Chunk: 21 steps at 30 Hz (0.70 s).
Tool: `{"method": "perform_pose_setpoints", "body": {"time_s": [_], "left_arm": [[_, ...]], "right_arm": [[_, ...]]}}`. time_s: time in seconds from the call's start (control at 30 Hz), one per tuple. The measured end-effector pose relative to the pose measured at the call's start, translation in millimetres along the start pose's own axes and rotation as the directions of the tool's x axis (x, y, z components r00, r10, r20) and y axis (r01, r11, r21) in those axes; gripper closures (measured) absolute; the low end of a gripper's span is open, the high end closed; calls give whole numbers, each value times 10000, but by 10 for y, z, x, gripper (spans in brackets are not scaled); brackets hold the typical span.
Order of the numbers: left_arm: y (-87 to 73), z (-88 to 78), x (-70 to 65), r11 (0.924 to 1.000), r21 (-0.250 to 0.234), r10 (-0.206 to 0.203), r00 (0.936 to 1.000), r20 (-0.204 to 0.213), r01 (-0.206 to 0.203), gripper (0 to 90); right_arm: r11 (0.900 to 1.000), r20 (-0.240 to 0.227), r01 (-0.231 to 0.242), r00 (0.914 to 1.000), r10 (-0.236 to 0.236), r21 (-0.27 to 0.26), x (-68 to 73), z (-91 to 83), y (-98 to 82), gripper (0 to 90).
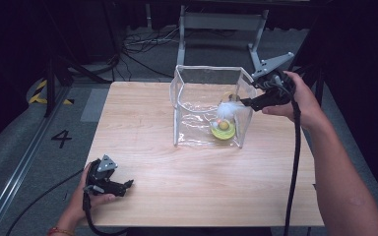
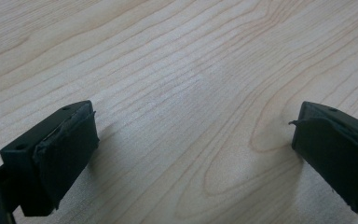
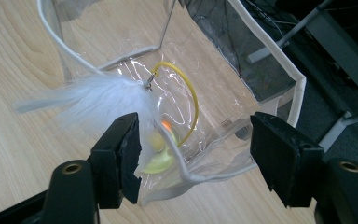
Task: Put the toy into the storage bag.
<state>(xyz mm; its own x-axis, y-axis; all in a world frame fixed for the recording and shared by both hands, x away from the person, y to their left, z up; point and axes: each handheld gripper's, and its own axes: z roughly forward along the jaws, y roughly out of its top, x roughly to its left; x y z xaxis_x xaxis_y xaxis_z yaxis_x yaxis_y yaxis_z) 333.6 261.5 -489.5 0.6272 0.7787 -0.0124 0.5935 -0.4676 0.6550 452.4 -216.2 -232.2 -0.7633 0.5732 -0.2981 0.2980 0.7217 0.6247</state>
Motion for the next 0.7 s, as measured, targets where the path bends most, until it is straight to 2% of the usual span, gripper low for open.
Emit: {"method": "perform_pose_setpoints", "body": {"time_s": [0.33, 0.5, 0.7], "left_arm": [[0, -1, -1, 10000, 11, -13, 10000, 3, 13, 6], [0, -1, -1, 10000, 12, -11, 10000, 6, 11, 5], [0, -1, -1, 10000, 11, -12, 10000, 4, 12, 5]], "right_arm": [[9995, 318, 94, 9995, -84, -313, 91, -209, -258, 304], [9990, 370, 153, 9992, -137, -412, 166, -249, -428, 302], [9988, 759, 71, 9971, -34, -485, 258, -219, -696, 301]]}}
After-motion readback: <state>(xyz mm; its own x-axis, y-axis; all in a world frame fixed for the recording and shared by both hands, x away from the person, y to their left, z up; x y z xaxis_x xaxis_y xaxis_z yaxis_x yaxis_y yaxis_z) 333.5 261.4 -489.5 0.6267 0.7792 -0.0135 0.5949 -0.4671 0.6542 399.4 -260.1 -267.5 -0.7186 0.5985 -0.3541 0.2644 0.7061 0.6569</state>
